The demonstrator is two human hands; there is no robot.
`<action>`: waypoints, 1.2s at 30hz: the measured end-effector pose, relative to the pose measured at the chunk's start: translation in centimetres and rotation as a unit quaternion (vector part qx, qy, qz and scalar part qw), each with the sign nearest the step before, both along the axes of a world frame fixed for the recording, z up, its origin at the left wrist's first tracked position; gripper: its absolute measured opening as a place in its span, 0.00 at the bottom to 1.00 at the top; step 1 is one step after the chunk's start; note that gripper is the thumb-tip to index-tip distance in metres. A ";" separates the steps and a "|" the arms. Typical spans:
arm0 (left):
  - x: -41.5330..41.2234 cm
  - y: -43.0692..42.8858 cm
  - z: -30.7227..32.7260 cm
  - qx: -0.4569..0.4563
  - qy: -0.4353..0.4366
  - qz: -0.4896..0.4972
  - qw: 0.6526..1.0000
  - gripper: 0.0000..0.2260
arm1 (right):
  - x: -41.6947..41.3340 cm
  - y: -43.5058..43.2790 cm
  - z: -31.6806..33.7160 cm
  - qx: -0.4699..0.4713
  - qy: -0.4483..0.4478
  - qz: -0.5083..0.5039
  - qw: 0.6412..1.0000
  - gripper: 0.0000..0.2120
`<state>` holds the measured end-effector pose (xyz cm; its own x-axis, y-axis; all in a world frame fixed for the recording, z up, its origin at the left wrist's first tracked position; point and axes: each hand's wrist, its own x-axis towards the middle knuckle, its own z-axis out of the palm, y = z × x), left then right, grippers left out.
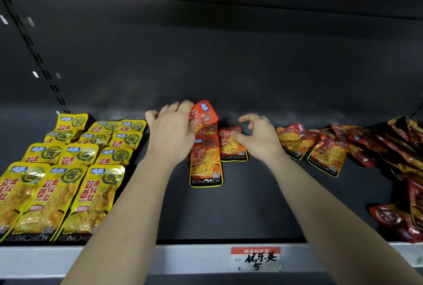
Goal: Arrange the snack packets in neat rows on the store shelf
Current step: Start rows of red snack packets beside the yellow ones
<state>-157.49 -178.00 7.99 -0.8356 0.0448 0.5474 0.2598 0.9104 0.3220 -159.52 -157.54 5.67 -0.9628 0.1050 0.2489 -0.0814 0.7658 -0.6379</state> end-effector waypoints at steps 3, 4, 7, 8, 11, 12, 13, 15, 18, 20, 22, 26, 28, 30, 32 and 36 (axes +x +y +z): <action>0.0 0.0 0.1 0.086 -0.009 -0.045 0.995 0.11 | 0.2 -0.1 0.5 -0.078 0.041 0.011 0.996 0.14; 0.0 0.1 0.2 0.152 -0.024 -0.082 0.985 0.10 | 0.3 -0.2 0.7 -0.130 0.041 0.037 0.990 0.12; 0.7 0.8 0.7 0.375 -0.115 -0.195 0.899 0.08 | 1.1 -0.9 1.4 -0.258 0.017 0.149 0.955 0.03; 0.8 0.9 0.8 0.416 -0.135 -0.216 0.873 0.10 | 1.3 -1.0 1.6 -0.285 0.015 0.177 0.942 0.03; 0.8 0.8 0.8 0.440 -0.159 -0.239 0.851 0.15 | 1.7 -1.0 2.3 -0.368 0.002 0.226 0.902 0.08; 0.8 0.8 0.7 0.438 -0.160 -0.243 0.851 0.15 | 1.7 -0.9 2.3 -0.380 -0.005 0.240 0.893 0.10; 0.8 0.9 0.6 0.434 -0.162 -0.247 0.851 0.16 | 1.8 -0.9 2.4 -0.379 -0.012 0.256 0.889 0.13; 0.9 1.0 0.5 0.426 -0.172 -0.259 0.849 0.16 | 2.0 -1.0 2.3 -0.365 -0.027 0.272 0.890 0.15; 0.7 1.0 0.2 0.418 -0.194 -0.269 0.846 0.13 | 2.0 -0.9 2.4 -0.329 -0.041 0.262 0.906 0.12; 0.4 0.7 0.0 0.405 -0.194 -0.258 0.855 0.09 | 1.9 -0.5 2.6 -0.316 -0.053 0.245 0.915 0.10; 0.1 0.4 -0.3 0.372 -0.167 -0.214 0.888 0.05 | 1.9 0.3 2.9 -0.306 -0.085 0.221 0.922 0.09; -0.1 0.0 -0.5 0.239 -0.122 -0.129 0.955 0.05 | 1.8 2.0 3.5 -0.268 -0.168 0.190 0.929 0.11; -0.2 -0.1 -0.8 0.158 -0.124 -0.108 0.974 0.03 | 1.7 2.5 3.5 -0.260 -0.194 0.169 0.931 0.11; -0.4 -0.1 -1.2 0.056 -0.114 -0.082 0.988 0.04 | 1.5 2.8 3.4 -0.249 -0.217 0.147 0.933 0.12; -0.5 -0.2 -1.3 -0.006 -0.110 -0.056 0.992 0.06 | 1.4 2.9 3.2 -0.226 -0.241 0.135 0.934 0.13; -0.5 -0.4 -1.3 -0.026 -0.111 -0.033 0.993 0.08 | 1.5 2.7 3.0 -0.194 -0.272 0.136 0.933 0.12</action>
